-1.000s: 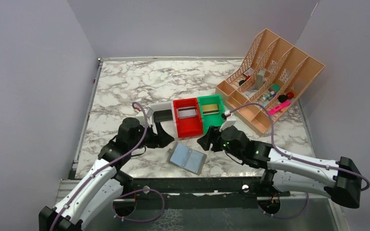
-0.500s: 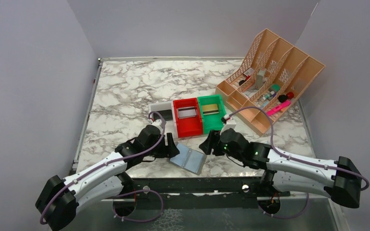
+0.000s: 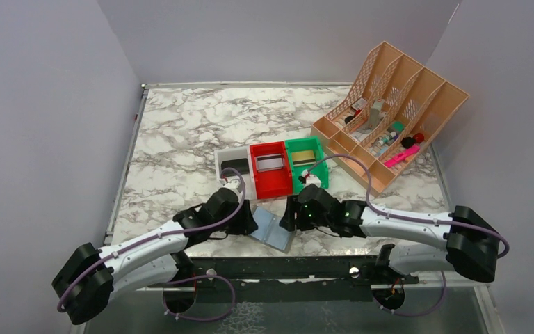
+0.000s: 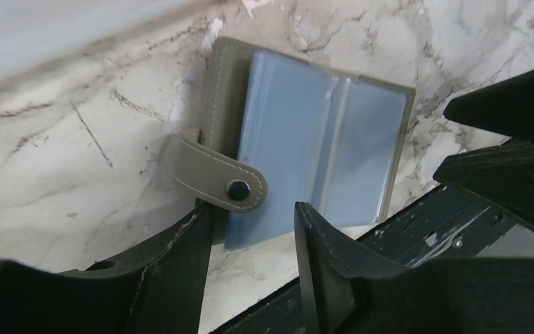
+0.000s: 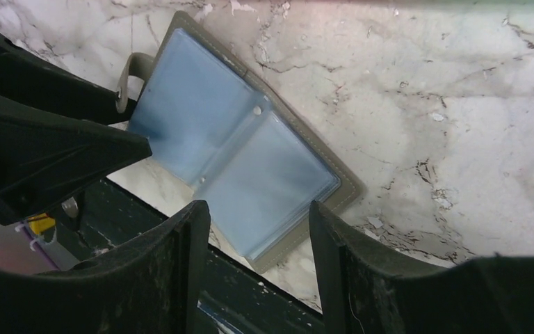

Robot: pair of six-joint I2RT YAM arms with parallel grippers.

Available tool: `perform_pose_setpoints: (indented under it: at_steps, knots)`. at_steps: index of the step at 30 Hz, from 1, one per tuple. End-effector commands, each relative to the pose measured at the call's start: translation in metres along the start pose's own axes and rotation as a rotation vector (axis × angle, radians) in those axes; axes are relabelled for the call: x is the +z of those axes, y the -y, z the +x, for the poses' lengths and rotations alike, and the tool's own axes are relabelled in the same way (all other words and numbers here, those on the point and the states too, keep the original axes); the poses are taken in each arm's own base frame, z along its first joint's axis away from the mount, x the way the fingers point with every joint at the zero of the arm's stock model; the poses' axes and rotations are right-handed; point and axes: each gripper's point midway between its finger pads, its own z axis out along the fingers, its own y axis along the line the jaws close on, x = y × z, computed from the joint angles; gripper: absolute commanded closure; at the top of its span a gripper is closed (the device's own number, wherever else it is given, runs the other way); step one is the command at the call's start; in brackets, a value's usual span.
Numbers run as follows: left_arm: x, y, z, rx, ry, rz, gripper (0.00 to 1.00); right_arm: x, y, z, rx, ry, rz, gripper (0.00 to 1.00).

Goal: Take the credit cards out of the card holder

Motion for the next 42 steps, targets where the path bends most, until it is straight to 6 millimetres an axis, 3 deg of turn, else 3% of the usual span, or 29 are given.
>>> perform_pose_setpoints:
  at_steps: [1, 7, 20, 25, 35, 42]
  knots:
    - [0.005, 0.005, 0.011, 0.009, -0.014, 0.028, 0.52, 0.001, -0.017, 0.000, 0.007, -0.049, -0.040, 0.41]
    - [0.009, 0.008, 0.023, 0.036, -0.045, 0.032, 0.59, 0.003, -0.016, 0.010, -0.043, -0.114, -0.035, 0.42]
    - [0.001, 0.030, 0.049, -0.001, -0.030, 0.092, 0.62, 0.008, 0.014, 0.015, -0.027, -0.132, 0.143, 0.44]
    - [-0.005, 0.032, 0.044, 0.007, 0.012, 0.089, 0.60, 0.010, 0.017, 0.010, -0.007, -0.107, 0.171, 0.47]
    - [-0.016, 0.023, 0.026, 0.051, 0.068, -0.001, 0.45, 0.020, 0.012, 0.009, -0.006, -0.090, 0.137, 0.49]
    - [-0.007, 0.017, 0.023, 0.100, 0.064, -0.067, 0.44, 0.031, 0.016, 0.013, -0.012, -0.113, 0.170, 0.51]
